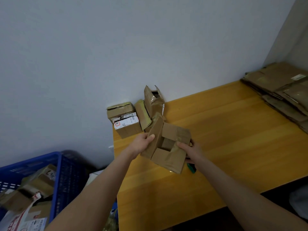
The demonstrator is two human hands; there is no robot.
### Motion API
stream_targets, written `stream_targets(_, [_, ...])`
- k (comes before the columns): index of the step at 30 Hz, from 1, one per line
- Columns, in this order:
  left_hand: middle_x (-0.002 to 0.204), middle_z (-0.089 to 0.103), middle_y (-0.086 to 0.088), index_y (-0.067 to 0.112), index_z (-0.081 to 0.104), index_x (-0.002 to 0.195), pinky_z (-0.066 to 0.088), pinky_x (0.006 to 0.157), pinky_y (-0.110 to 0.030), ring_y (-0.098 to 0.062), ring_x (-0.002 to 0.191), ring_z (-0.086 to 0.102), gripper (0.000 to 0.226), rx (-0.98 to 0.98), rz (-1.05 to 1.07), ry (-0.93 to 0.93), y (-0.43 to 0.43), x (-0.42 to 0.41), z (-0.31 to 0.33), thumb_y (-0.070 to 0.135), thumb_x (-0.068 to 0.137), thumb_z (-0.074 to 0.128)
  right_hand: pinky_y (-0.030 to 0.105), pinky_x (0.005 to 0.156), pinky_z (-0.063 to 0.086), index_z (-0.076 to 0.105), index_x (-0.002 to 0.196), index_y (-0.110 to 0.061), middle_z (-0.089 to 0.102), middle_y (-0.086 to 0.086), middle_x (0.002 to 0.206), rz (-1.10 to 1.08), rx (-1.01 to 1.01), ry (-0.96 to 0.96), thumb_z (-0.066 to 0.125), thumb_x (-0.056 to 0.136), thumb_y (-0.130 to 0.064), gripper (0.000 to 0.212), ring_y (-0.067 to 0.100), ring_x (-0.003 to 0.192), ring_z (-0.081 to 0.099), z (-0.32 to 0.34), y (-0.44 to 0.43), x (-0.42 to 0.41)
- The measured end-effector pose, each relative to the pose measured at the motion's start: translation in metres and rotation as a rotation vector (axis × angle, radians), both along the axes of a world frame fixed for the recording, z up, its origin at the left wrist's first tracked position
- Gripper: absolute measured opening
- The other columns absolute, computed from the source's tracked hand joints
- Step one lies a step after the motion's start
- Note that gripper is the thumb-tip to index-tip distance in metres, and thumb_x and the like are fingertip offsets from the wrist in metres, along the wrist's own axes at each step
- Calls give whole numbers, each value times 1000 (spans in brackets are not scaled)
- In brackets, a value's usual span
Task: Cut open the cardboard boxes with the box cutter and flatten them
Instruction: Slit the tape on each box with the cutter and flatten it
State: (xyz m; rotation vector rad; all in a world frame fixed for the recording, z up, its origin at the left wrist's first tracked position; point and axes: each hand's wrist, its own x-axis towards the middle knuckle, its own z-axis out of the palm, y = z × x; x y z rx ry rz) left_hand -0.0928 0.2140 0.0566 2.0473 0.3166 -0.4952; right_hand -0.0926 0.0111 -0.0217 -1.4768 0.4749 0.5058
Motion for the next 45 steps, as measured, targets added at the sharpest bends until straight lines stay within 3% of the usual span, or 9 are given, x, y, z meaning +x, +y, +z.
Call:
stream_targets(5, [103, 68, -12, 9, 62, 102, 52, 81, -37, -23, 89, 65, 17, -161, 211, 21, 3, 4, 4, 24, 99, 55, 42, 85, 55, 38, 145, -21, 60, 7, 124, 34, 77, -19, 74, 82, -30, 74, 25, 106, 62, 5, -1, 1])
stream_targets(15, [85, 67, -9, 10, 62, 83, 47, 70, -30, -23, 81, 62, 21, 108, 251, -324, -44, 1, 34, 25, 97, 56, 49, 104, 40, 20, 149, -10, 34, 9, 148, 89, -619, -275, 71, 71, -63, 107, 29, 132, 40, 45, 16, 31])
stream_targets(19, [80, 65, -5, 9, 66, 88, 47, 70, -31, -22, 80, 62, 23, 220, 174, -392, -45, 1, 45, 26, 98, 55, 39, 92, 47, 39, 134, -7, 48, 11, 131, 242, -834, -238, 65, 84, -44, 68, 28, 115, 52, 59, 14, 45])
stream_targets(23, [94, 68, -10, 11, 65, 92, 51, 84, -38, -28, 93, 63, 22, 213, 265, -360, -25, 9, 45, 28, 99, 53, 29, 68, 41, 55, 84, -8, 57, 6, 84, 215, -631, -332, 50, 97, -20, 19, 20, 76, 53, 69, 3, 50])
stream_targets(26, [94, 65, -6, 15, 60, 93, 50, 91, -44, -28, 96, 62, 16, 39, 343, -292, -8, 11, 42, 28, 99, 52, 36, 84, 45, 56, 122, -5, 60, 11, 116, 34, -257, -238, 54, 97, -22, 30, 28, 104, 56, 74, -11, 44])
stream_targets(31, [89, 70, -10, 7, 66, 97, 53, 74, -36, -24, 83, 66, 25, -286, 406, -144, 19, 11, 40, 29, 98, 55, 42, 94, 47, 52, 132, -1, 60, 12, 123, 16, -17, -105, 61, 94, -27, 47, 29, 111, 56, 72, -23, 32])
stream_targets(39, [88, 70, -14, 7, 67, 84, 53, 80, -39, -28, 84, 67, 34, -22, 141, -246, 2, 13, 43, 34, 99, 52, 40, 114, 26, 5, 153, -20, 19, 11, 157, 404, -1318, -627, 58, 94, -33, 80, 31, 143, 19, 81, -17, 27])
stream_targets(42, [84, 71, -13, 5, 68, 83, 54, 78, -38, -25, 78, 69, 37, -2, 50, -249, -7, 15, 46, 36, 98, 54, 49, 118, -1, 1, 154, -16, 3, 9, 161, 697, -1431, -619, 48, 82, -72, 102, 32, 148, -7, 83, -6, 27])
stream_targets(45, [81, 71, -11, 10, 65, 81, 55, 76, -37, -19, 71, 67, 30, -72, -13, -220, -13, 15, 48, 33, 98, 55, 49, 117, 12, 2, 154, -9, 19, 11, 158, 718, -1448, -573, 51, 83, -69, 105, 32, 145, 15, 82, 3, 24])
